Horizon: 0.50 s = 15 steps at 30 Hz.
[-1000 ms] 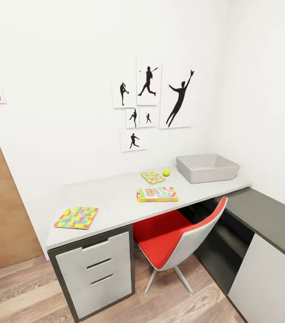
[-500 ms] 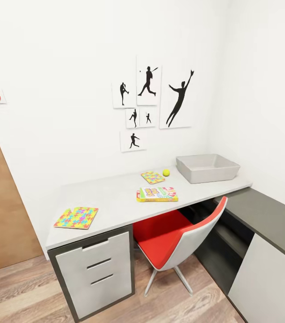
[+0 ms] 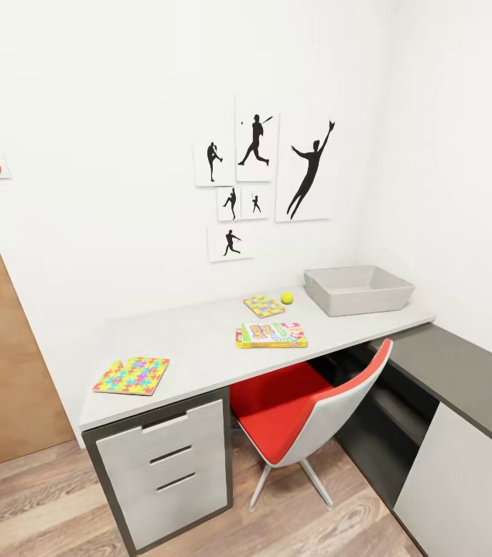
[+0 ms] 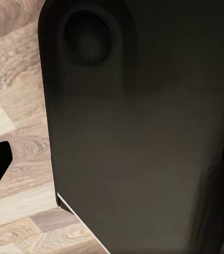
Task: Put all the toys in the child's room - the three board games (two on the bed and one on the table), the two jigsaw puzzles on the table, and the tennis ball on the table - inside the toy box on the table in the child's room.
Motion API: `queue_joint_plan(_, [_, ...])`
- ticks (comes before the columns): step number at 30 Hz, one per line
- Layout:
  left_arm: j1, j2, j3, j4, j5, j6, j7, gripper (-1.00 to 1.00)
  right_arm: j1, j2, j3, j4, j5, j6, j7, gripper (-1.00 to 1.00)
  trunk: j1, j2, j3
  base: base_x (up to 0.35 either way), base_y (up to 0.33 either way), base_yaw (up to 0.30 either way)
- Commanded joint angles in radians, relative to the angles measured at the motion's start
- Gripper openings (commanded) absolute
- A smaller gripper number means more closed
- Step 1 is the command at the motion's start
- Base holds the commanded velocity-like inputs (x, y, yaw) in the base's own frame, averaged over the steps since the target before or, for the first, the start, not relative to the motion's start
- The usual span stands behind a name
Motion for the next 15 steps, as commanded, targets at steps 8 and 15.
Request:
queue_joint_plan(8, [0.000,0.001,0.000,0.000,0.000,0.000,-0.002,1.00,0.000,-0.003,0.003,0.000,0.003,0.000,0.000,1.00,0.000,0.000,-0.001,0.000,0.000,0.000])
queue_joint_plan(15, [-0.002,0.002,-0.002,-0.001,0.000,0.008,-0.010,1.00,0.000,-0.006,0.002,0.000,0.001,0.000,0.000,1.00,0.000,0.000,-0.001,0.000,0.000,0.000])
